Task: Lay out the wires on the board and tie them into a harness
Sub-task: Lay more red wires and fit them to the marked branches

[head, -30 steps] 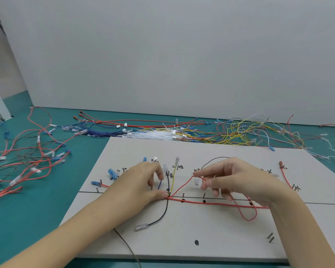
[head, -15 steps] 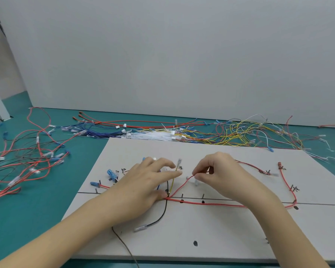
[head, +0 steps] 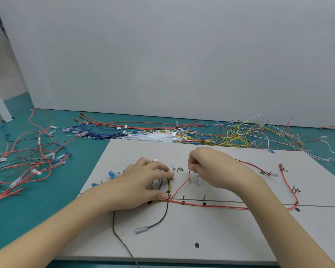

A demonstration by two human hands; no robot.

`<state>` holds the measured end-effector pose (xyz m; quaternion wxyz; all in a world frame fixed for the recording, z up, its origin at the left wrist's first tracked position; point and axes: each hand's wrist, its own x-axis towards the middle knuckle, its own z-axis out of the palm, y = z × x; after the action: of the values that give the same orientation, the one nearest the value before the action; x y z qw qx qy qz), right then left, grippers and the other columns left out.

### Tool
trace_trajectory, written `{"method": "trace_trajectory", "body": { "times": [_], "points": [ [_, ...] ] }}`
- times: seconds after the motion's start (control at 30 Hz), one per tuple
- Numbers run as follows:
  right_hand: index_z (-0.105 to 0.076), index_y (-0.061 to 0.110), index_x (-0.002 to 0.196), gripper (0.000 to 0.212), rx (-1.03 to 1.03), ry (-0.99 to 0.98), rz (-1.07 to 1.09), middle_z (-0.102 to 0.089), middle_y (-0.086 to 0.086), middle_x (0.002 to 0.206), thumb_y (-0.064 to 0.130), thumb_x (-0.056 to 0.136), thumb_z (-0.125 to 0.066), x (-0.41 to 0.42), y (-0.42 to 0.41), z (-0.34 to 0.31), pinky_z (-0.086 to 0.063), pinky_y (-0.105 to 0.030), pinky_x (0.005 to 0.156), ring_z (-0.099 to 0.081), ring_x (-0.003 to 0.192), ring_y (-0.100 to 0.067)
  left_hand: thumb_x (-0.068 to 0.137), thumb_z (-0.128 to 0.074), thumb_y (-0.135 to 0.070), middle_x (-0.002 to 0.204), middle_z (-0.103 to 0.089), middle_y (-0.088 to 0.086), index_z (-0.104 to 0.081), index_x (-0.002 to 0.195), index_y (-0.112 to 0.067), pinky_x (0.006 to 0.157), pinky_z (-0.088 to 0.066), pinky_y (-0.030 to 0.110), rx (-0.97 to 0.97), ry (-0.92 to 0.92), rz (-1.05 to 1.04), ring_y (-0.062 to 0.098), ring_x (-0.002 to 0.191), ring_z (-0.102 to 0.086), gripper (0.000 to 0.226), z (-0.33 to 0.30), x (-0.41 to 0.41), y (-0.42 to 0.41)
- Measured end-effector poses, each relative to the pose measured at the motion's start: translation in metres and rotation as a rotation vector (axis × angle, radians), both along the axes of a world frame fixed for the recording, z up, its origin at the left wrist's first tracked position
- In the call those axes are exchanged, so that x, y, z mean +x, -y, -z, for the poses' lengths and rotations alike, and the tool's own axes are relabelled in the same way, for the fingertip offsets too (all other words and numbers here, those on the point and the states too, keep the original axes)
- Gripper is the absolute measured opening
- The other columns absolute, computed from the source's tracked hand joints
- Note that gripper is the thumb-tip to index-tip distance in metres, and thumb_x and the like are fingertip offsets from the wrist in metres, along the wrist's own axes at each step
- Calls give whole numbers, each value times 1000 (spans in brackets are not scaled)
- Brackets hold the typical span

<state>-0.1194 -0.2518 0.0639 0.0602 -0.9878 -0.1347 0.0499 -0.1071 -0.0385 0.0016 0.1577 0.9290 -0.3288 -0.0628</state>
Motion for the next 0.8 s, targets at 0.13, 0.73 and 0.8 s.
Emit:
{"method": "trace_trajectory", "body": {
  "times": [0.13, 0.73, 0.8],
  "points": [
    [-53, 20, 90, 15, 12, -10, -14, -58, -1, 107, 13, 98, -43, 8, -6, -1, -45, -33, 76, -54, 89, -19, 93, -49, -56, 148, -20, -31, -34, 143, -47, 109, -25, 33, 32, 32, 20, 2, 132, -15, 54, 0, -2, 0],
    [-57, 20, 89, 14, 127, -34, 7, -57, 4, 96, 18, 98, -46, 10, -1, 5, -49, -36, 82, -57, 89, -20, 94, -41, -60, 157, 6, -24, -23, 146, -52, 115, -17, 37, 167, 46, 25, 4, 142, -3, 56, -4, 0, -1],
    [-58, 20, 90, 15, 135, -26, 8, -58, 5, 96, 18, 98, -46, 10, -2, 5, -50, -37, 82, -57, 89, -19, 95, -40, -58, 156, 4, -24, -25, 147, -50, 116, -17, 37, 155, 24, 29, 4, 143, -4, 55, -2, 0, 0]
  ]
}}
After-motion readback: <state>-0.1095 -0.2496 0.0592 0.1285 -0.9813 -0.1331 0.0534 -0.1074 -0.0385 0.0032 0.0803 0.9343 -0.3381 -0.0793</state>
